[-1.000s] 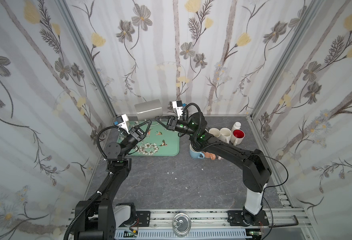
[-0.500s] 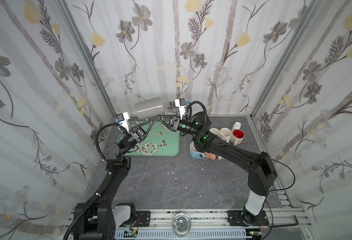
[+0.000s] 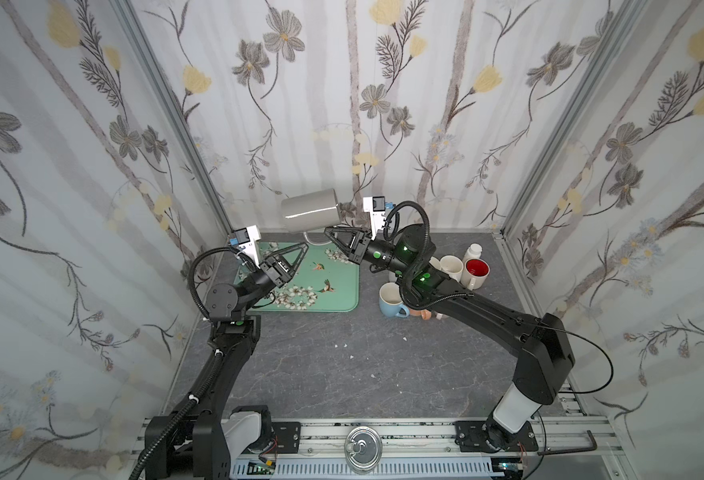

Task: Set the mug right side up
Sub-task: 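Open the left gripper off the grey mug while the right gripper holds it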

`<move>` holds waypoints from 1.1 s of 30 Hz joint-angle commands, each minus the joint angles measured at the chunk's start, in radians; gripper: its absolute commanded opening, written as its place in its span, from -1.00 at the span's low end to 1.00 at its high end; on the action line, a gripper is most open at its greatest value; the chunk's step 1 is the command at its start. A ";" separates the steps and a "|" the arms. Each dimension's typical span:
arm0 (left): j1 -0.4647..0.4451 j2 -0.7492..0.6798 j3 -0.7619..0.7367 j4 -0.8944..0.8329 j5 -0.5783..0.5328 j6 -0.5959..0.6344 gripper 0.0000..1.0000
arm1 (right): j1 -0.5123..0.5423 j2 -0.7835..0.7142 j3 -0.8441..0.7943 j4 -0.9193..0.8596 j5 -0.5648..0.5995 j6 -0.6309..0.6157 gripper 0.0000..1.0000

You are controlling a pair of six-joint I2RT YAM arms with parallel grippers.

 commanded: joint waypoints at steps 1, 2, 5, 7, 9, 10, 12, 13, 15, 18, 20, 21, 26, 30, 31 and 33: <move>0.000 -0.011 0.019 -0.075 0.020 0.074 0.08 | -0.002 -0.039 -0.010 0.041 0.054 -0.059 -1.00; 0.001 -0.014 0.023 -0.103 0.017 0.089 0.08 | -0.004 -0.047 -0.014 0.022 0.064 -0.073 -1.00; -0.001 -0.018 0.030 -0.181 0.006 0.141 0.07 | -0.012 -0.075 -0.036 -0.021 0.098 -0.105 -1.00; -0.004 -0.019 0.027 -0.210 -0.006 0.163 0.06 | -0.023 -0.090 -0.061 -0.033 0.113 -0.114 -1.00; -0.009 -0.016 0.027 -0.247 -0.017 0.187 0.05 | -0.037 -0.090 -0.087 -0.035 0.120 -0.114 -1.00; -0.014 -0.014 0.030 -0.272 -0.024 0.204 0.05 | -0.044 -0.127 -0.100 -0.036 0.123 -0.113 -1.00; -0.024 -0.014 0.037 -0.319 -0.036 0.241 0.04 | -0.057 -0.141 -0.125 -0.041 0.130 -0.114 -1.00; -0.031 -0.014 0.041 -0.351 -0.046 0.263 0.04 | -0.064 -0.152 -0.136 -0.047 0.134 -0.117 -1.00; -0.048 -0.011 0.055 -0.416 -0.066 0.312 0.04 | -0.077 -0.172 -0.160 -0.063 0.143 -0.125 -1.00; -0.078 -0.001 0.073 -0.486 -0.095 0.369 0.03 | -0.098 -0.210 -0.196 -0.102 0.167 -0.149 -1.00; -0.100 0.010 0.080 -0.513 -0.112 0.394 0.03 | -0.113 -0.239 -0.225 -0.139 0.186 -0.165 -1.00; -0.113 0.018 0.085 -0.526 -0.121 0.406 0.02 | -0.122 -0.256 -0.242 -0.158 0.196 -0.174 -1.00; -0.193 0.068 0.115 -0.592 -0.172 0.470 0.01 | -0.171 -0.365 -0.369 -0.246 0.270 -0.208 -1.00; -0.256 0.114 0.131 -0.603 -0.197 0.499 0.00 | -0.230 -0.476 -0.507 -0.314 0.328 -0.212 -1.00; -0.272 0.127 0.135 -0.604 -0.205 0.504 0.00 | -0.248 -0.509 -0.541 -0.327 0.340 -0.208 -1.00; -0.303 0.151 0.137 -0.598 -0.222 0.507 0.00 | -0.283 -0.569 -0.592 -0.352 0.359 -0.206 -1.00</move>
